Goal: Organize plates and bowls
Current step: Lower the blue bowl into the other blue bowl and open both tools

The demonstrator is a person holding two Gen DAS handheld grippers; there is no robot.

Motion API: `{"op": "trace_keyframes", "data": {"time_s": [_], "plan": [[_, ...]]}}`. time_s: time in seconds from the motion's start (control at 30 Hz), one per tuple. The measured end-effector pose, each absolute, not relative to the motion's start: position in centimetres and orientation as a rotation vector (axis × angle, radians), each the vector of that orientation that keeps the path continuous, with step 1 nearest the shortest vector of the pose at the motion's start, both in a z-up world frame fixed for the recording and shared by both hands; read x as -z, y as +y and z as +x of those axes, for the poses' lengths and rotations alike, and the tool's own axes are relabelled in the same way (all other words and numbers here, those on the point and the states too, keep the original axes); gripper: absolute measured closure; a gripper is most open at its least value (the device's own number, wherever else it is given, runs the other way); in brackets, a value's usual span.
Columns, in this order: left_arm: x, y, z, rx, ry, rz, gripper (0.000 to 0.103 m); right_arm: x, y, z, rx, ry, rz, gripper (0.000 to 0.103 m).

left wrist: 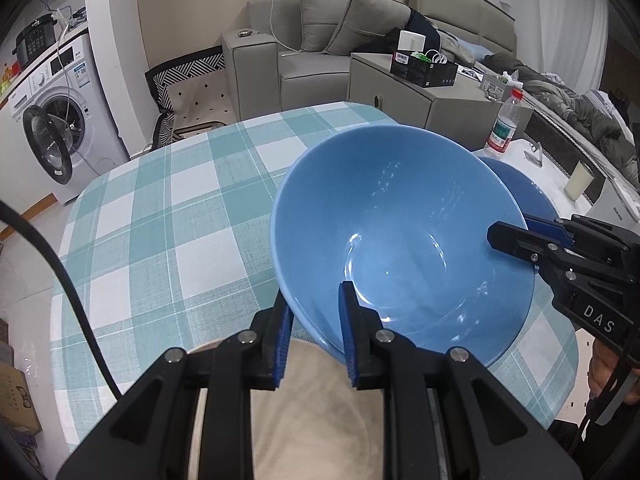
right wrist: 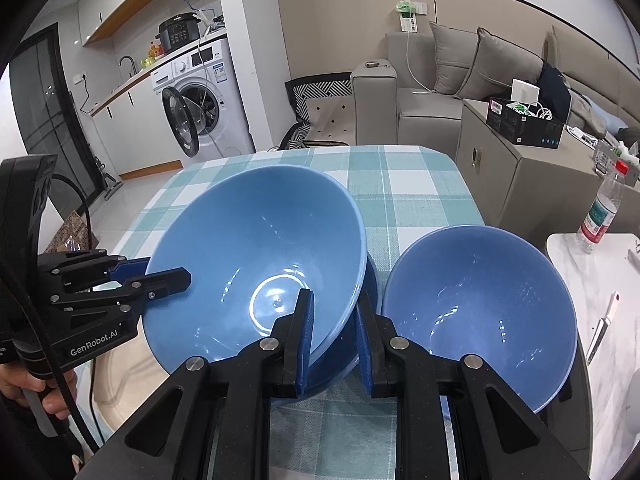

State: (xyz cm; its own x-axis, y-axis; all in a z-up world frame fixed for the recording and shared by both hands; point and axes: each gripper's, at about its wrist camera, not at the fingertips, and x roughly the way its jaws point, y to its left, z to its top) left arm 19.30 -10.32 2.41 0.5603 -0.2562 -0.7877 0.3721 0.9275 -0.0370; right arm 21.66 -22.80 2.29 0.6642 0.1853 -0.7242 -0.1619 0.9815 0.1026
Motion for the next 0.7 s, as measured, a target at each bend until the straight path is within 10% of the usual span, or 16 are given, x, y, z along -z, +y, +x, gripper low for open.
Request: {"op": "trace_keyframes", "data": {"time_s": [0.7], "plan": [[-1.2, -11.8, 19.4, 0.310, 0.906, 0.245, 0.081, -0.5, -21.8, 21.4, -0.135, 0.802, -0.085, 0.081]]}}
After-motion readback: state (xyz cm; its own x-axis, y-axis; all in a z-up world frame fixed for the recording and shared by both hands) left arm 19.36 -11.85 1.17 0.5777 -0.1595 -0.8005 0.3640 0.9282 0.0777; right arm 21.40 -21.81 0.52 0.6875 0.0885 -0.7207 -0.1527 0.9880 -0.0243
